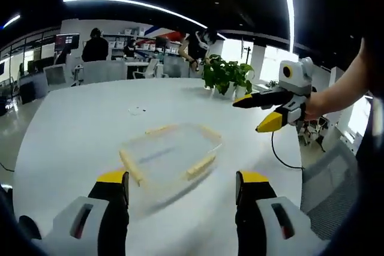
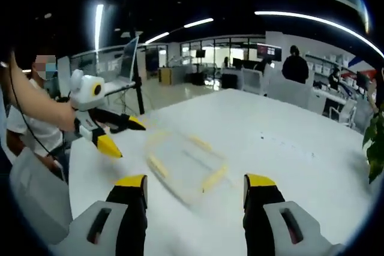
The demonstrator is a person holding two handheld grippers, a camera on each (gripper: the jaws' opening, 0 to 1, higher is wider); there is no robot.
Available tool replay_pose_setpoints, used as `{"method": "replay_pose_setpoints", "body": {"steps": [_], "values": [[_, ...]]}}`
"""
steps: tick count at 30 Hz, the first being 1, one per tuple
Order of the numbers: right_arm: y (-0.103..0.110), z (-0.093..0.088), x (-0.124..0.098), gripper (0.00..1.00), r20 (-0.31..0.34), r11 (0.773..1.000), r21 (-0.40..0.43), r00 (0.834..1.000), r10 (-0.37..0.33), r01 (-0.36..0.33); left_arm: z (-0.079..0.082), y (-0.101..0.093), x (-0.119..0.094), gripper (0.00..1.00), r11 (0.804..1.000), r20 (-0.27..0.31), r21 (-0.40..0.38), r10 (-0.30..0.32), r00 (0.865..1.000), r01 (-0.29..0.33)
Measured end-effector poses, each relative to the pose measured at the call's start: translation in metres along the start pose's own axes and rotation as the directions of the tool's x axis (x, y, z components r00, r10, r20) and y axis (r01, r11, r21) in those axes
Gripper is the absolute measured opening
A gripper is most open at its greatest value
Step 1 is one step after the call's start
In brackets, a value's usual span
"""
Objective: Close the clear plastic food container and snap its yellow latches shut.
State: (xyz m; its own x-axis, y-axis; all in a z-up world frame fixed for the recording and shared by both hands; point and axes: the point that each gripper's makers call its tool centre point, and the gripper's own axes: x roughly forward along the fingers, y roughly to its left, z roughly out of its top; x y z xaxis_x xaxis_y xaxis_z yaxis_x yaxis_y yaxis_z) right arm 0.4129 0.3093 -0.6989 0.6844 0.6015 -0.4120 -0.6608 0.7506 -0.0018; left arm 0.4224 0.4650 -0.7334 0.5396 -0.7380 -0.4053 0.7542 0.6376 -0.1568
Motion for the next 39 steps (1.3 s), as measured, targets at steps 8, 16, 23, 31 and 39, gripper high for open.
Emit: {"method": "replay_pose_setpoints", "body": {"steps": [8, 16, 23, 31, 39], "values": [[-0.005, -0.003, -0.018, 0.62, 0.019, 0.999, 0.030, 0.999, -0.033, 0.032, 0.003, -0.014, -0.012, 0.72, 0.999, 0.021, -0.032, -0.006, 1.000, 0.007], [-0.008, -0.013, -0.032, 0.63, 0.022, 0.996, 0.066, 0.998, -0.060, 0.059, -0.003, -0.011, -0.021, 0.71, 0.998, 0.021, -0.069, 0.015, 1.000, -0.014], [-0.007, -0.013, -0.047, 0.64, 0.042, 0.993, 0.087, 0.996, -0.079, 0.076, -0.006, -0.016, -0.029, 0.70, 0.995, 0.031, -0.092, 0.032, 0.999, -0.029], [-0.008, -0.013, -0.059, 0.64, 0.057, 0.989, 0.113, 0.993, -0.101, 0.094, -0.009, -0.023, -0.041, 0.70, 0.993, 0.040, -0.110, 0.041, 0.998, -0.036], [0.002, -0.006, -0.069, 0.64, 0.078, 0.991, 0.105, 0.993, -0.089, 0.080, -0.009, -0.034, -0.052, 0.70, 0.993, 0.060, -0.114, 0.042, 0.997, -0.035]]}}
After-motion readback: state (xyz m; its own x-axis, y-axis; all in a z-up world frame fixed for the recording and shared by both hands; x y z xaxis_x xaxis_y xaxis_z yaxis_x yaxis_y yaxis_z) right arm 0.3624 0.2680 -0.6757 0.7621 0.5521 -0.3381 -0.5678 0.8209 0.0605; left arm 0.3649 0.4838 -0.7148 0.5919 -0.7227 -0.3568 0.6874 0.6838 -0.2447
